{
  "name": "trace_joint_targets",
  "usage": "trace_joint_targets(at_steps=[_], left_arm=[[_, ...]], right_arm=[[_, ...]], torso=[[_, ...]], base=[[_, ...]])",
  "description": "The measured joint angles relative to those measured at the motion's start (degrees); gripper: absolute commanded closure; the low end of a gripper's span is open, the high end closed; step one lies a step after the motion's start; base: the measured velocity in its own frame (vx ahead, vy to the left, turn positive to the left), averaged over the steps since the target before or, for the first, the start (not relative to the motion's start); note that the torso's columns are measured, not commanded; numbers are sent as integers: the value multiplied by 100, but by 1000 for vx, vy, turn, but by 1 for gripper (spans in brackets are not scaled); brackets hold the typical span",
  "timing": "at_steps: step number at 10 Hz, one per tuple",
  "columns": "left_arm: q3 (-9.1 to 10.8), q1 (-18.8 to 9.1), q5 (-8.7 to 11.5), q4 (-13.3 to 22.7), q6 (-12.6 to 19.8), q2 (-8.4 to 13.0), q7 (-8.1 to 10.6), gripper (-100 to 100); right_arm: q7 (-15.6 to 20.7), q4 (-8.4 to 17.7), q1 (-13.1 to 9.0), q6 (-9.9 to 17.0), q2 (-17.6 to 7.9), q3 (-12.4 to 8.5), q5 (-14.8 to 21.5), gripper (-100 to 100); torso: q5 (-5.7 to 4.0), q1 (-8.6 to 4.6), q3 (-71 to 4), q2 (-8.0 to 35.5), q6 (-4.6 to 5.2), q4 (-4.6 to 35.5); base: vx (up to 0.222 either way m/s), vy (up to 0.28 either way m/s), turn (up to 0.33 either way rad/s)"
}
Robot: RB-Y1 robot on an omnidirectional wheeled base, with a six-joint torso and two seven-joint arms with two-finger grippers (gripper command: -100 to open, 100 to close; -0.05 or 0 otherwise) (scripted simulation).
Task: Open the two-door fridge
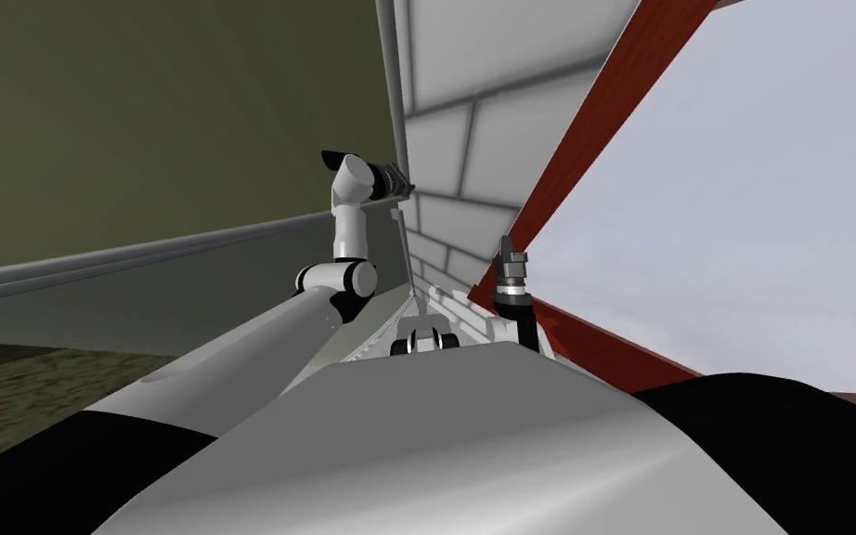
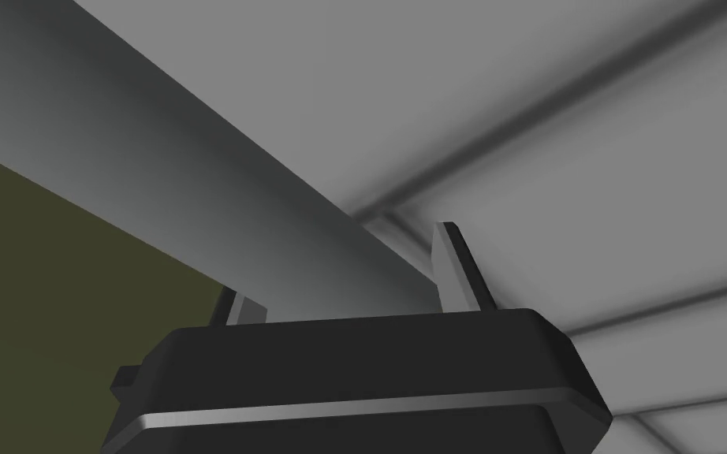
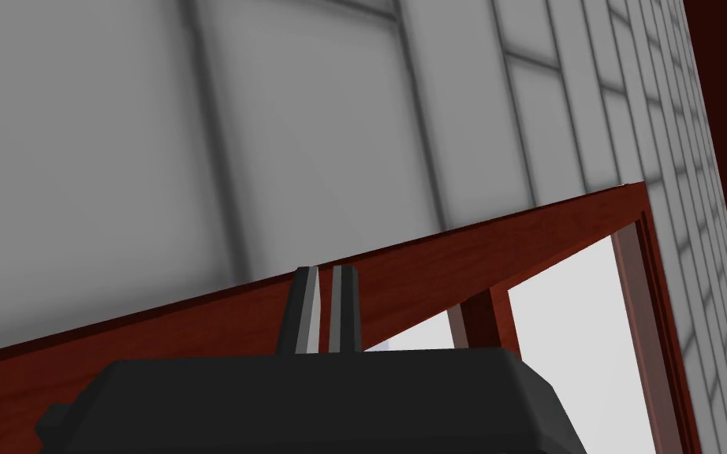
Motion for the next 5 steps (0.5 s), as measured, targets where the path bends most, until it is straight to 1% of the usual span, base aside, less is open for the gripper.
trace_joint_targets(at_steps=[1,3,5], left_arm=[[1,-59,106,22,-1,-43,-44,100],[-40,-23,231,-98,117,-172,-101,100],[-90,-52,334,-174,250,-317,-134,100]], right_arm=[[0,1,-3,1,-1,0,0,0],[0,1,-3,1,0,0,0,0],[0,1,-4,1,0,0,0,0]], torso=[[-13,-15,17,29,22,-6],[-1,3,14,14,-21,0],[2,14,15,19,-17,4]], base=[[-231,89,-106],[-193,57,-82],[-255,67,-100]])
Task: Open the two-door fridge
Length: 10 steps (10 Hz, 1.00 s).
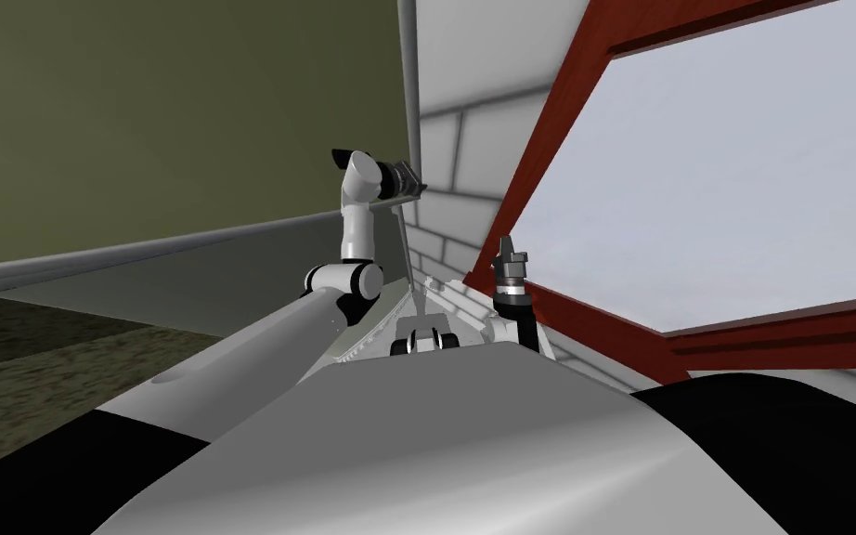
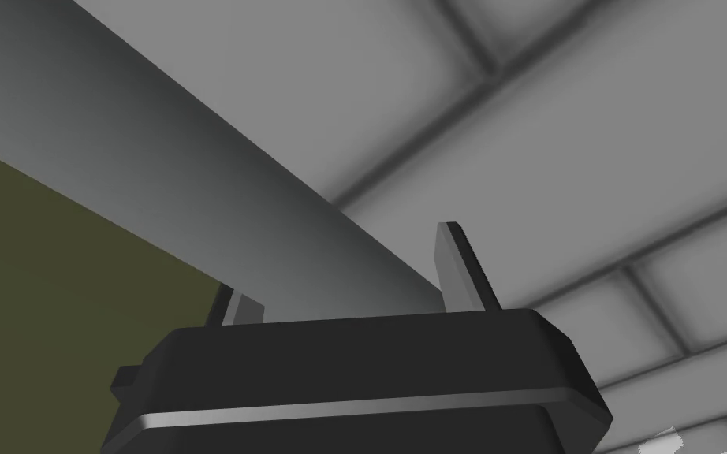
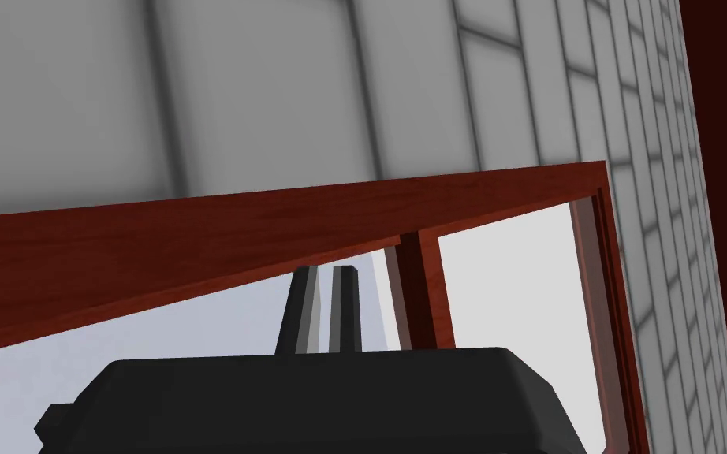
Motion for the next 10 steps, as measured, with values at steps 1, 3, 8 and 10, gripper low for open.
trace_joint_targets(at_steps=[1,3,8,10], left_arm=[[-40,29,39,-119,86,-103,-5,100],[-79,-10,186,-156,229,-226,-68,100],[-168,52,518,-383,551,-385,-145,100],[-224,100,713,-478,669,-420,-190,100]], right_arm=[[0,0,0,0,0,0,0,0],[0,0,0,0,0,0,0,0],[0,0,1,0,0,0,0,0],[0,0,0,0,0,0,0,0]], torso=[[1,-7,3,0,-1,-2],[-1,-11,3,-1,5,4],[-9,-22,0,-3,21,2],[0,-3,-2,-6,4,0]], base=[[-286,31,-84],[-283,47,-80],[-206,59,-107],[-249,102,-150]])
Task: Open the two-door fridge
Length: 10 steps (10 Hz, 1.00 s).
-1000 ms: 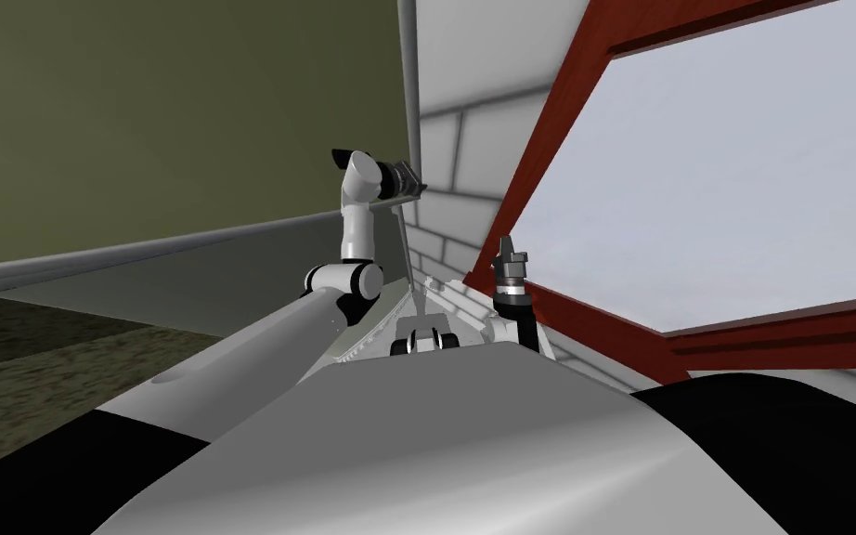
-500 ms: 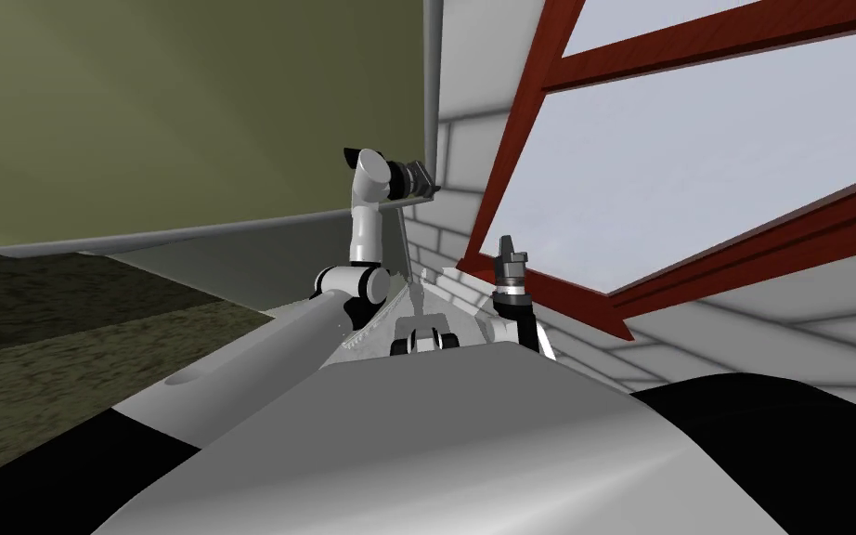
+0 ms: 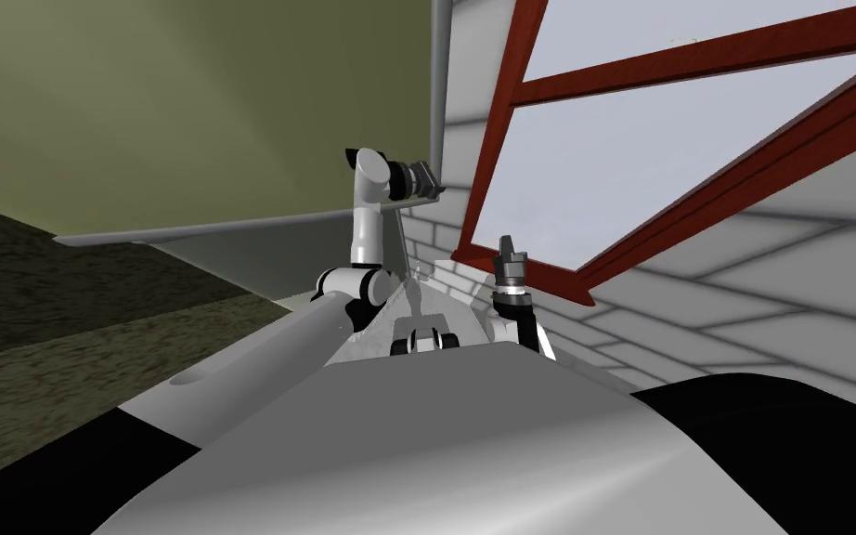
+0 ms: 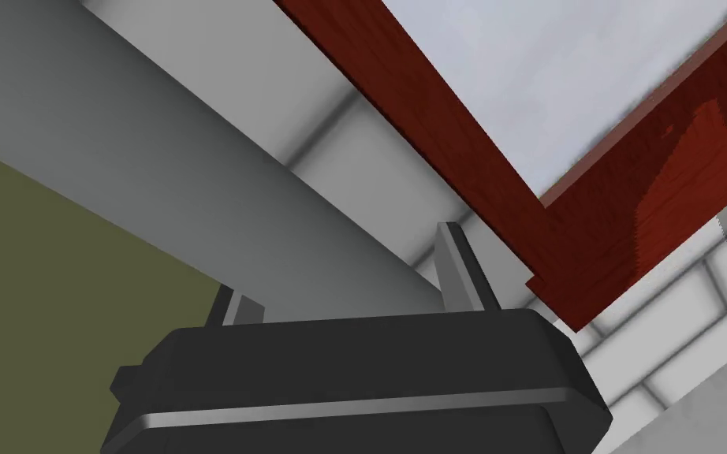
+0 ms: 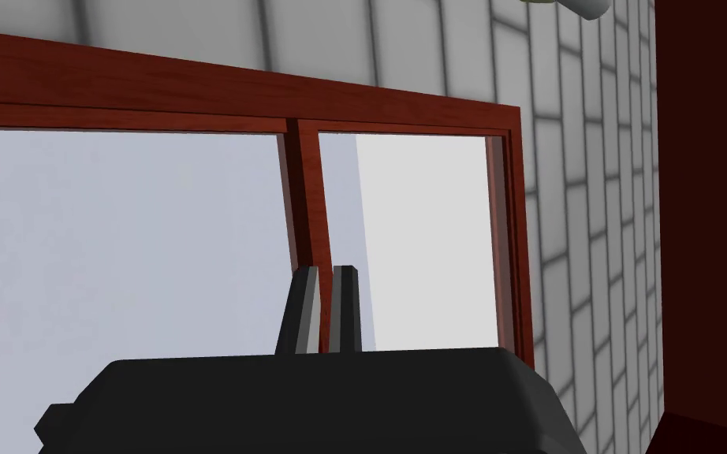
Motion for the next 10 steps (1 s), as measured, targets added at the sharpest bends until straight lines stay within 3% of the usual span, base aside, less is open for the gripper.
trace_joint_targets(at_steps=[5,8,10], left_arm=[[-118,56,604,-146,383,5,-182,100],[-151,133,819,-215,529,-4,-244,100],[-174,159,1082,-345,718,10,-279,100]], right_arm=[[0,0,0,0,0,0,0,0],[0,-1,3,-1,0,0,0,0],[0,0,1,0,0,0,0,0]], torso=[[-1,-14,2,2,3,8],[-1,-10,-19,-27,7,6],[6,7,5,8,-3,-3]], base=[[-267,86,-134],[-146,81,-78],[-243,107,-112]])
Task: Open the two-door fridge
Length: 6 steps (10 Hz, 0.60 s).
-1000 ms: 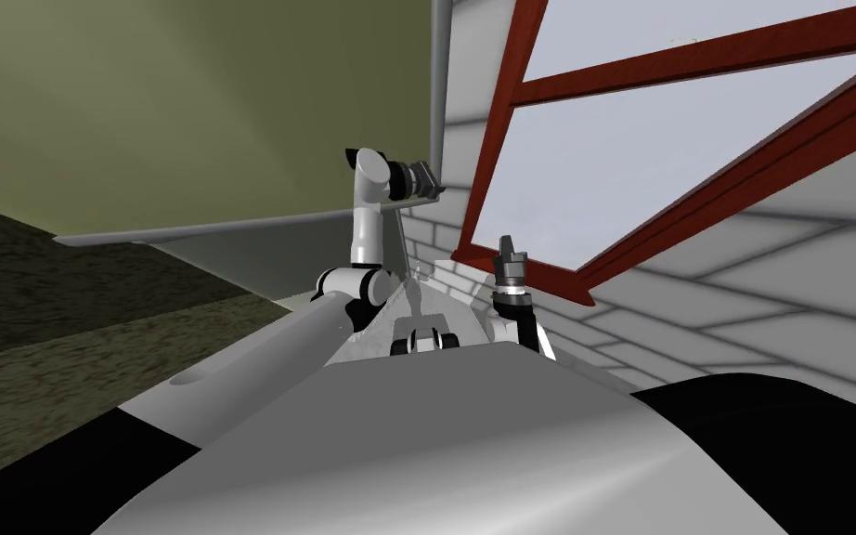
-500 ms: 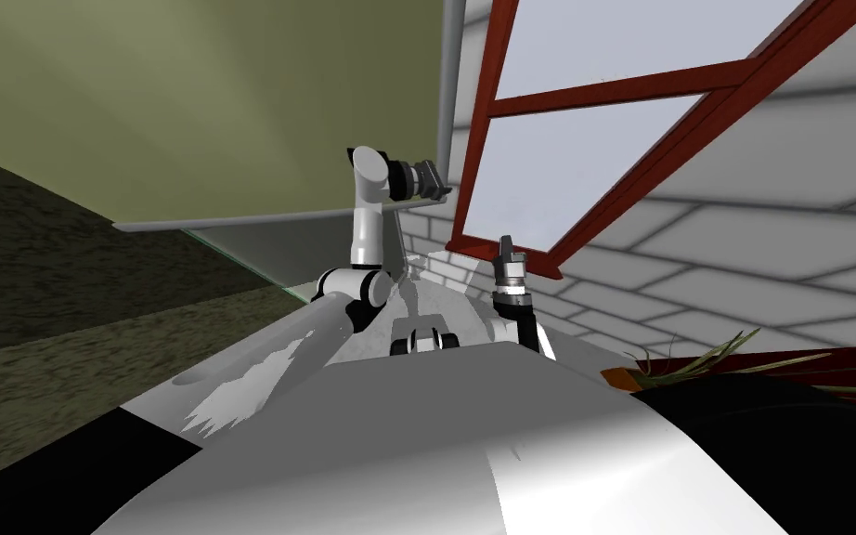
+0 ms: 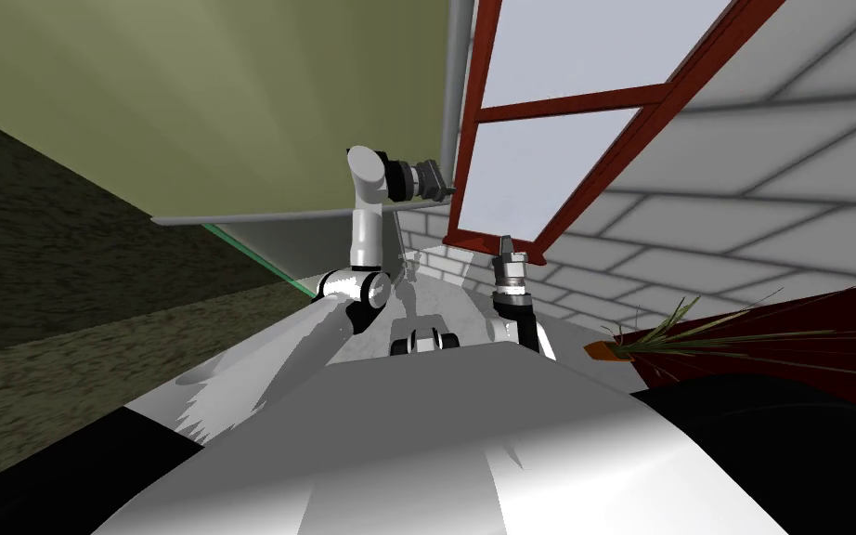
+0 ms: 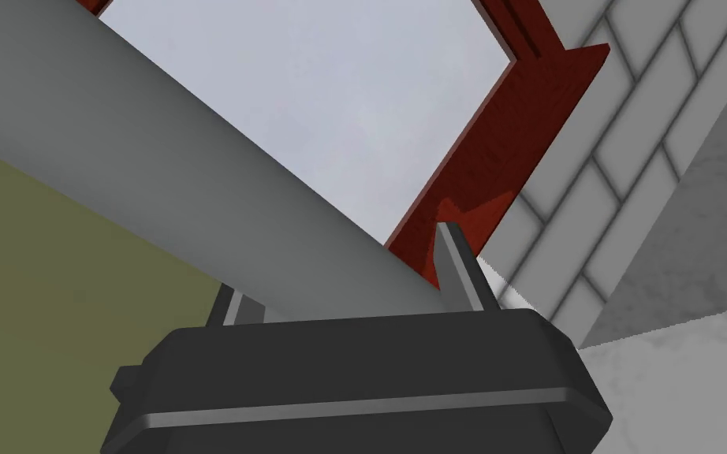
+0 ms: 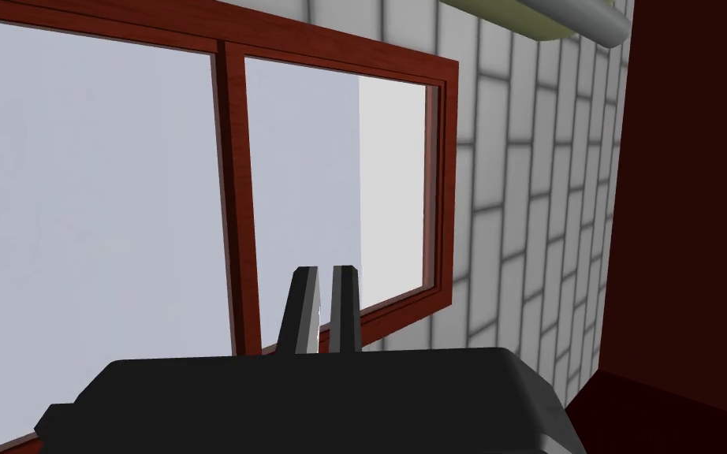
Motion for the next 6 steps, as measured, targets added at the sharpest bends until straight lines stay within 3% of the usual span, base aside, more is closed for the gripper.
trace_joint_targets(at_steps=[3,4,6], left_arm=[[-42,65,411,-98,303,17,-88,100],[-59,125,544,-198,419,15,-102,-100],[-12,-72,567,-285,595,91,121,-100]], right_arm=[[0,0,-1,0,0,0,0,0],[0,0,0,0,0,0,0,0],[0,-1,4,-1,1,1,0,0]], torso=[[-2,-6,-7,-12,2,1],[-2,-1,-10,-20,3,1],[-24,-70,-68,-103,13,-21]], base=[[-279,115,-97],[-103,23,67],[76,-87,102]])
